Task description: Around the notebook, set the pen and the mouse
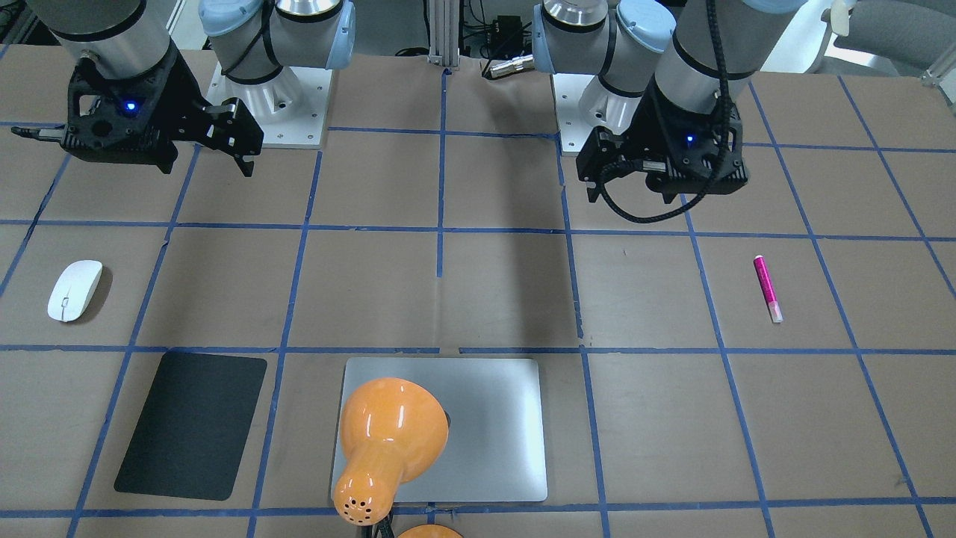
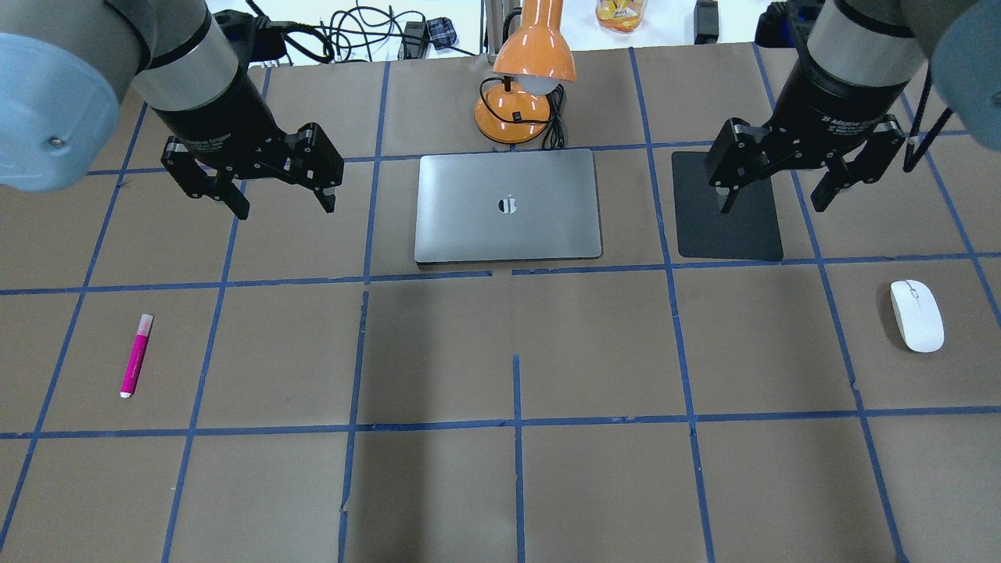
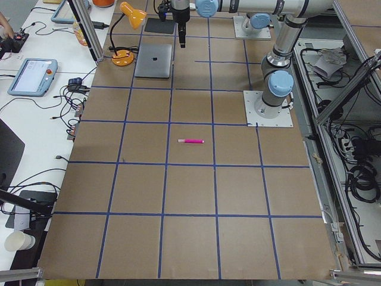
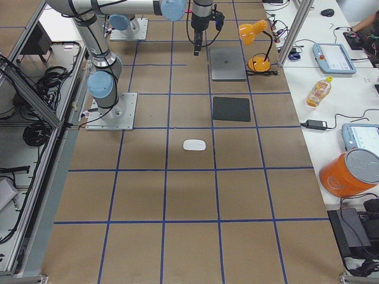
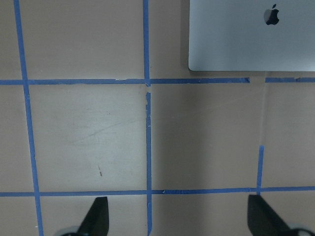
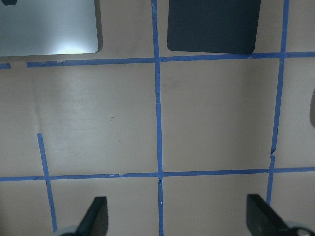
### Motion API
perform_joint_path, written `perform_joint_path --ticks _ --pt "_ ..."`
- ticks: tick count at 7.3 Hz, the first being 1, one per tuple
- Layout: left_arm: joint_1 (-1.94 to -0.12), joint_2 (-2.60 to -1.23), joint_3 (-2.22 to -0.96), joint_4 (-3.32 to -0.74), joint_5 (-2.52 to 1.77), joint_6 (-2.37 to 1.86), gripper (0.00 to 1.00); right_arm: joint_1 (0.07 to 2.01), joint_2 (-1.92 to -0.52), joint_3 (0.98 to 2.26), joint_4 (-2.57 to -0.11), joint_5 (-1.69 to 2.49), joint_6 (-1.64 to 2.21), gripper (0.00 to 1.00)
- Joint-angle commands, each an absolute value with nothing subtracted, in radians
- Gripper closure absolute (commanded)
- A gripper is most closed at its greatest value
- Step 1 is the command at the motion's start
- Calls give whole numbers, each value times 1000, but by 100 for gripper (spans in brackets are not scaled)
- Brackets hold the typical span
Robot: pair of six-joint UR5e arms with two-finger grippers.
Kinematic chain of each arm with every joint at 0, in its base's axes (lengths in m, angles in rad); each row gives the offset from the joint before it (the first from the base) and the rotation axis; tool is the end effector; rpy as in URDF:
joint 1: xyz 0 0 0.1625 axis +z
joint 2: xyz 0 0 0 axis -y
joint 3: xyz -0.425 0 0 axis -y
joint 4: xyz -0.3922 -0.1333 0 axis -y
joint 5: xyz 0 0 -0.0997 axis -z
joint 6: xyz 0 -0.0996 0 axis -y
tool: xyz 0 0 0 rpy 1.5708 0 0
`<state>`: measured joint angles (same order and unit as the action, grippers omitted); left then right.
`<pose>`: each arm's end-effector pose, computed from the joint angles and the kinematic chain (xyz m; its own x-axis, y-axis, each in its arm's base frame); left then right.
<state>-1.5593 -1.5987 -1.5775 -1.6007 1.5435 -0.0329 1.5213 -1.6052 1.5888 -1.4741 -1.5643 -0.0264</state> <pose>-0.1303 -0.4984 0.4680 -0.9986 -0.0461 0.0251 -0.0443 0.9969 0.0653 0.1106 -0.4750 0.4864 -0.9997 0.0237 -0.0086 0.0229 0.9965 0.0800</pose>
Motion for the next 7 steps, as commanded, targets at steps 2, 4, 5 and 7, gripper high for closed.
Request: perform_joint_path --ticks 2,4,5,7 --pt "-1364 -1650 -1791 -1344 1560 171 0 1430 -1597 1591 -1509 -1612 -38 0" --pt "-1228 -1677 -1992 -1054 1656 449 0 1234 -1560 1598 -1567 -1638 -168 0" --pt "-1127 -1692 -2056 -946 1652 597 0 1167 -1513 1598 -1625 -1643 -313 0" --pt "-880 -1759 -2144 -812 1541 876 0 1056 -1424 1617 -1740 -1632 -444 0"
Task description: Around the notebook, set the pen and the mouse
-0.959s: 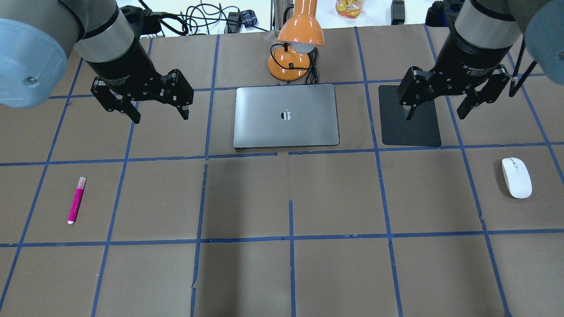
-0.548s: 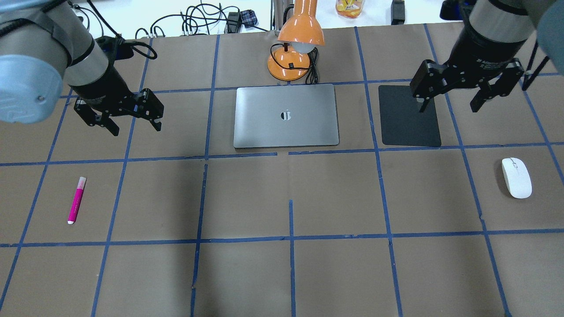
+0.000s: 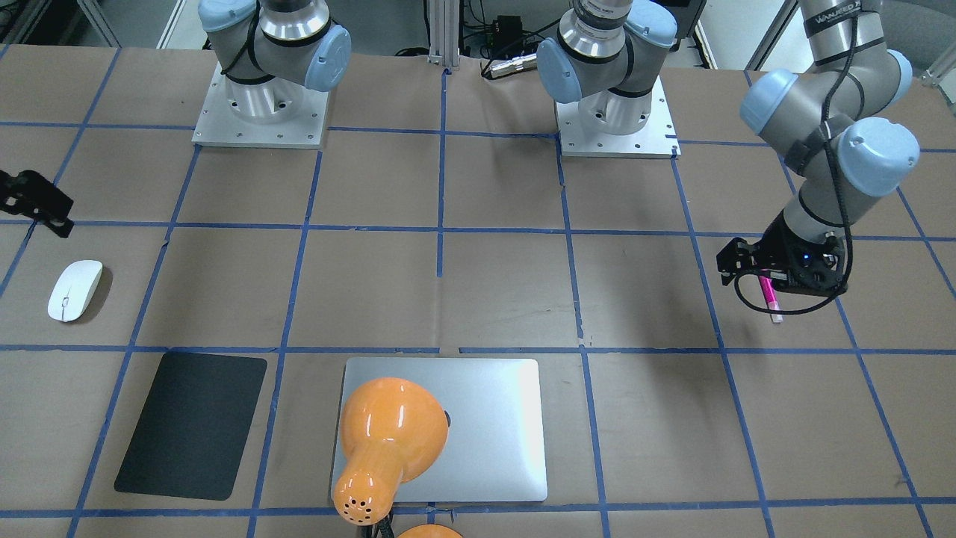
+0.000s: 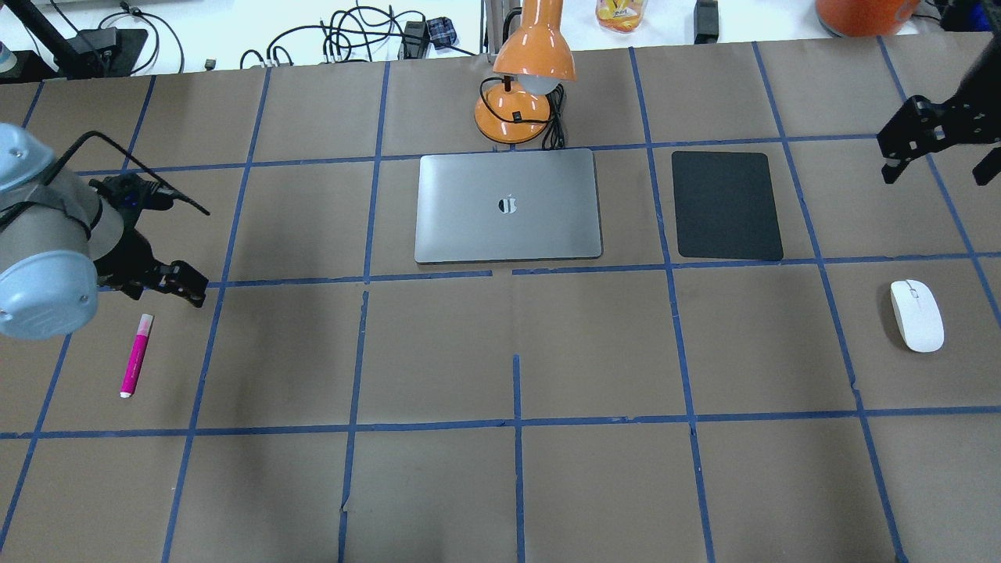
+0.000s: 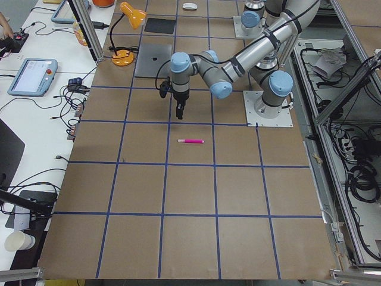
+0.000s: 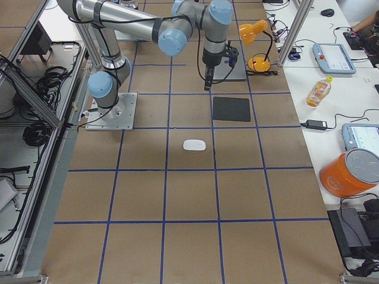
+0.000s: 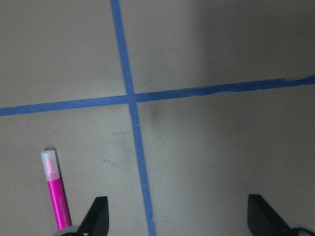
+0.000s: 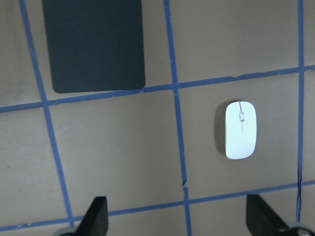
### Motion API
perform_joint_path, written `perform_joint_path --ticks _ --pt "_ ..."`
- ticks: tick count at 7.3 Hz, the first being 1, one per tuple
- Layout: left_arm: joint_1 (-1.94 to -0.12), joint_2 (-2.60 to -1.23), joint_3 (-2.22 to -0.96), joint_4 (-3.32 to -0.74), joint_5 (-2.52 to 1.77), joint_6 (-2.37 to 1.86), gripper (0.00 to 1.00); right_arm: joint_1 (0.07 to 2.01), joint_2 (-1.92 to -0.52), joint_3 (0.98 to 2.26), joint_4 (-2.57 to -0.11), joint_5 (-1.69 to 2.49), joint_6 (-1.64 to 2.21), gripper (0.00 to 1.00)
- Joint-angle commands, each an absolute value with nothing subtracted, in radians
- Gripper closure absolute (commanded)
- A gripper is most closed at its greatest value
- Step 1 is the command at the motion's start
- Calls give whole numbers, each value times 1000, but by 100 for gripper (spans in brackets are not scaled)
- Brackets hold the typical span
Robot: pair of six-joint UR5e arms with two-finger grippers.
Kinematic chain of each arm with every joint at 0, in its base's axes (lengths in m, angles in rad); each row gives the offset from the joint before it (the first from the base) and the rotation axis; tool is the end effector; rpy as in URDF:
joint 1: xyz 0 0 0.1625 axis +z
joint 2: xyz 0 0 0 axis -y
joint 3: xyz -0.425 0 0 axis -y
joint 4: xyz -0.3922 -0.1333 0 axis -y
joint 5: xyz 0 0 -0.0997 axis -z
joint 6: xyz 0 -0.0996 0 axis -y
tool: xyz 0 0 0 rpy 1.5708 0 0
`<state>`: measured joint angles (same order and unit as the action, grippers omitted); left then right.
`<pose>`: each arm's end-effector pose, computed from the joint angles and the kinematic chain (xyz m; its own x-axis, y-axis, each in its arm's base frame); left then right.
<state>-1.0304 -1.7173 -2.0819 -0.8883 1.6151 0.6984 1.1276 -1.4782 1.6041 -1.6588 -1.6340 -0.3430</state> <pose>0.1336 -0.4733 0.2462 -0.9864 0.1568 -0.0499 0.1566 0.9876 0.0094 -0.1101 -0.5281 0.4333 -0.9941 0.0974 0.0467 0.1000 0.9934 0.0569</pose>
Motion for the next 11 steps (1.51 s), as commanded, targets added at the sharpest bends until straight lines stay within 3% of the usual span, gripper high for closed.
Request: perform_joint_path --ticks 1,3,4,5,6,9,11 --pt "-835 -1794 -2163 -780 1496 909 0 1011 -1383 1658 -1826 -1631 -537 0" --pt "-834 -1857 -2162 -710 1515 910 14 924 -1353 1789 -1996 -1621 -613 0" --pt "-834 -1865 -2158 -707 1520 902 40 910 -1350 1865 -2088 -1621 -620 0" --pt "-834 -1865 -2158 -675 1525 900 95 910 -1348 1932 -2177 -1621 -620 0" --pt "-834 -1865 -2158 -672 1528 896 100 910 -1347 1981 -2257 -1623 -620 0" --pt "-850 -1843 -2160 -705 1564 675 100 910 -1255 1983 -2314 -1621 -630 0" --pt "-993 -1806 -2155 -761 1604 385 100 910 -1235 1991 -2333 -1621 -635 0"
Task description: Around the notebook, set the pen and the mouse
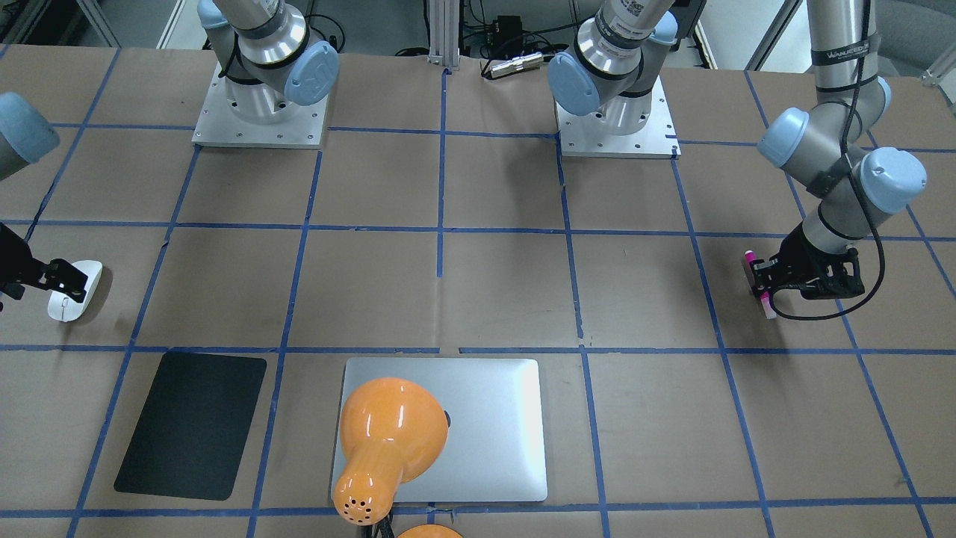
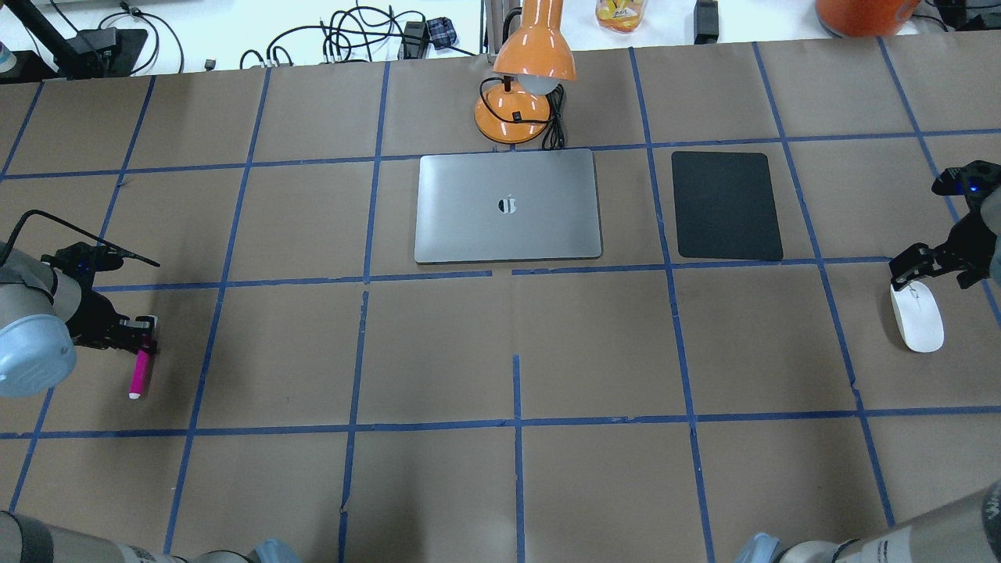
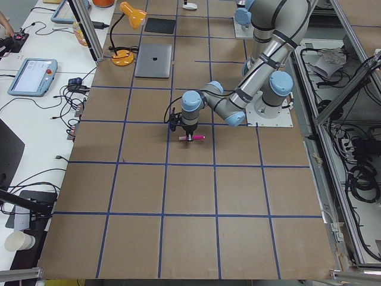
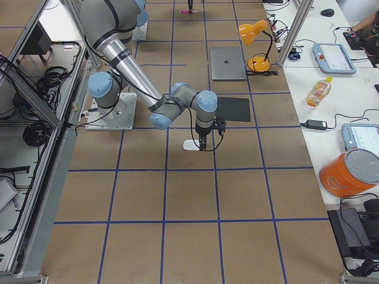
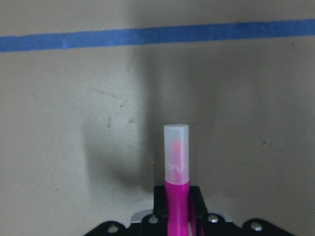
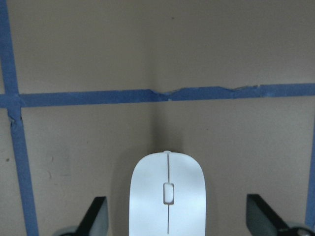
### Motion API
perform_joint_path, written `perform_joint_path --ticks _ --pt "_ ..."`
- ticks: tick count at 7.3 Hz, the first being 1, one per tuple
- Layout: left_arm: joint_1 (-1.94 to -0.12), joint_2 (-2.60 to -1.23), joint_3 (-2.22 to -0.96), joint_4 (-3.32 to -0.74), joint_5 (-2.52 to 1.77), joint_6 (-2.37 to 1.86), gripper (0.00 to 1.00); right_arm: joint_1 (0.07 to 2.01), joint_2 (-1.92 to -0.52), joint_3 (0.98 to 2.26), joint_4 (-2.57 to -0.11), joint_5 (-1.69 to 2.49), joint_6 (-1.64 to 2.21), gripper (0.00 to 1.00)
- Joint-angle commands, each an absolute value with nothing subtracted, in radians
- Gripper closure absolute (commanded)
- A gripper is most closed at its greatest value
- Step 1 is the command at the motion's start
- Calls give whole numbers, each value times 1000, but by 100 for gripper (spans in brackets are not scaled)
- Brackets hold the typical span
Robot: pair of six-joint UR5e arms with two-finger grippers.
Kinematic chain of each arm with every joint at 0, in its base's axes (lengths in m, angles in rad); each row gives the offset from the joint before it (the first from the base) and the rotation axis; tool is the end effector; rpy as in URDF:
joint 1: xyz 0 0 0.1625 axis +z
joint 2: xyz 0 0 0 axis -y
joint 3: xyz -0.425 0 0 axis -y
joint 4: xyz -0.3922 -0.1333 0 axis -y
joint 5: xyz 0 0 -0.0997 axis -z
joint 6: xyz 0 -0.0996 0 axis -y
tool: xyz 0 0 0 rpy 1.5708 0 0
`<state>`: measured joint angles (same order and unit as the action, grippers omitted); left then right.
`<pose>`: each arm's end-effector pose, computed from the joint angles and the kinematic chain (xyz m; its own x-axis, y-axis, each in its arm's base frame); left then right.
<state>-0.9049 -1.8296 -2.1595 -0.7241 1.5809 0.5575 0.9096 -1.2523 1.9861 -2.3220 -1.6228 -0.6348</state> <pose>0.1851 -0.4497 0.1797 -0.9941 -0.1082 -0.0081 -0.1082 0.9941 0.0060 -0.2217 -0.4936 0.2058 -0.9983 0.0264 0.0522 0.0273 0.9995 0.0168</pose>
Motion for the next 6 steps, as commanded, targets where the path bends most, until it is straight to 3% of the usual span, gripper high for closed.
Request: perform_joint_path --ticks 1,4,6 --pt "-1091 -1789 -2145 -771 1684 260 100 910 -1227 1993 -2332 -1621 -632 0" --pt "-1474 -1740 -2123 -813 1680 -439 100 910 -1197 1987 -2323 -1643 -637 0" --pt "-1760 -1775 -2015 -857 1680 -984 100 910 -1197 1990 -2318 -1640 -629 0"
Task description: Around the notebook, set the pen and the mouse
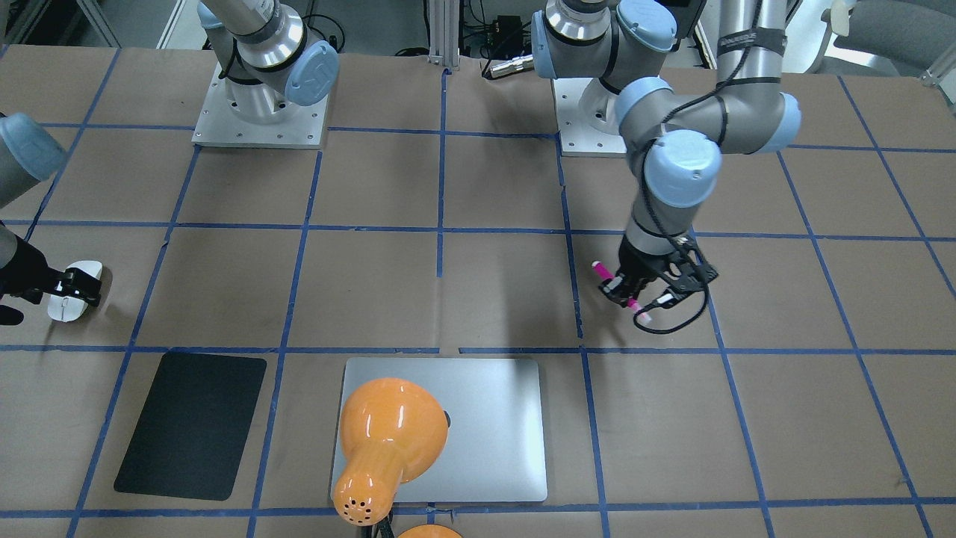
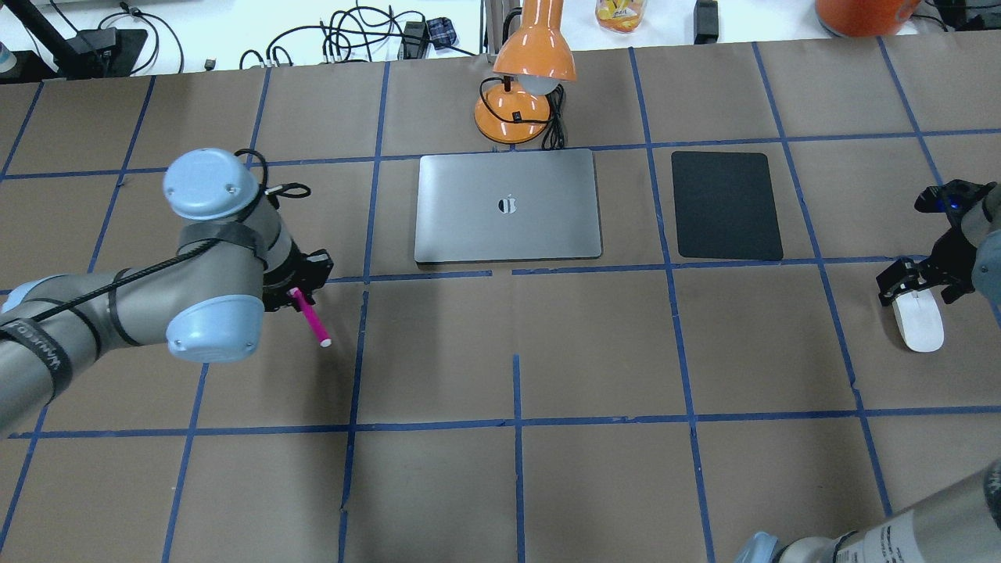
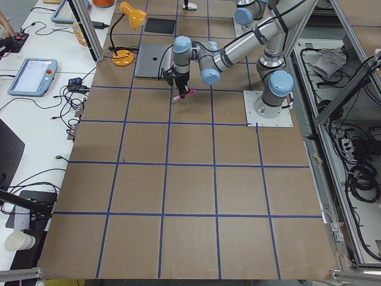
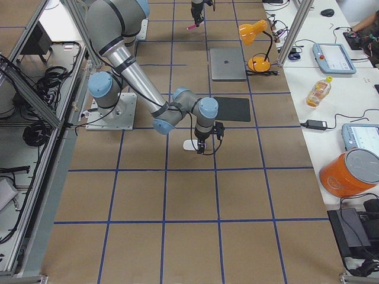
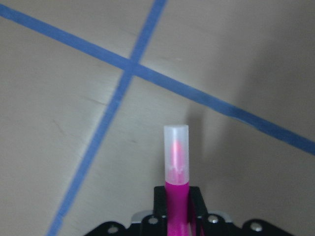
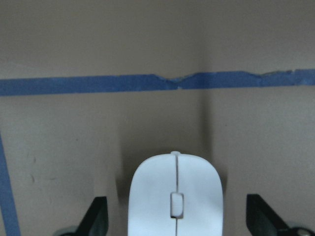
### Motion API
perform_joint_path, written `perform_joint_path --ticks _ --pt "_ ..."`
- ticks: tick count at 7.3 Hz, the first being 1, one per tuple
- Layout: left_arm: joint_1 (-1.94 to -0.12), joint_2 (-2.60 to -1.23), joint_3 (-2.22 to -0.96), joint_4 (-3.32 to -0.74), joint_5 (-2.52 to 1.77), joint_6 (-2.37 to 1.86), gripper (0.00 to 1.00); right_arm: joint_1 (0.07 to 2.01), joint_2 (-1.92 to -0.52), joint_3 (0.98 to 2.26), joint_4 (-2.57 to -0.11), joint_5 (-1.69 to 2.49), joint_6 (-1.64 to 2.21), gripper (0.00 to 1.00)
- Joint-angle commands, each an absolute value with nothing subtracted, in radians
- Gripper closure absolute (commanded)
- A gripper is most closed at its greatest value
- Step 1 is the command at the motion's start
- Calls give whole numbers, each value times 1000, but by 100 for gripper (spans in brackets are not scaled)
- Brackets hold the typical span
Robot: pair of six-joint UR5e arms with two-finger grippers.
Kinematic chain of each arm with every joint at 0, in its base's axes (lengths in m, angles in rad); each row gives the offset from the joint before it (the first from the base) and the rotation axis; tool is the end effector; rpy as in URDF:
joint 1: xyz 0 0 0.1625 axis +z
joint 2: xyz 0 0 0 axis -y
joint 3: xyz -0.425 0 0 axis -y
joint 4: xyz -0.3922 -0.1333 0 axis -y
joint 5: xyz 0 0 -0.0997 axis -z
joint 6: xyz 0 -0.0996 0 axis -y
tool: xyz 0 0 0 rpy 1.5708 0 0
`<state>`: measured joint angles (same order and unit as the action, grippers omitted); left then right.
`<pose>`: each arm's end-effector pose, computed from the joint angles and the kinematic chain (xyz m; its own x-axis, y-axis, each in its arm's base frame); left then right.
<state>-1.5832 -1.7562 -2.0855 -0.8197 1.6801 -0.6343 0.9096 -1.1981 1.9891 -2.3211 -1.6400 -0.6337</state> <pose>-0.1284 -0.4814 0.2337 -0.8080 -0.5863 -0.0575 -0.5791 0.8084 -0.1056 -0.2233 -0.4929 0.1761 -0.9992 0.0249 0.0316 0.0272 0.9969 0.0737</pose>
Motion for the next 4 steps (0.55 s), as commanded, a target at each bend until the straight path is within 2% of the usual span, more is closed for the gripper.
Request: perform_joint_path --ticks 1,2,3,4 --pt "-1834 -1796 -1944 -949 1674 -1182 100 910 -1197 1991 -2315 -1640 -627 0" --pt "-1885 -1836 -1916 -966 1672 -1386 100 910 -1197 1991 -2312 -1640 -627 3" --pt "-1926 -1870 -1930 -957 1649 -1488 100 910 -1195 1994 -2306 -1641 -627 12" --pt "-1943 -1894 -1921 -924 1578 -1611 100 910 -1196 1993 -2278 -1643 -624 16"
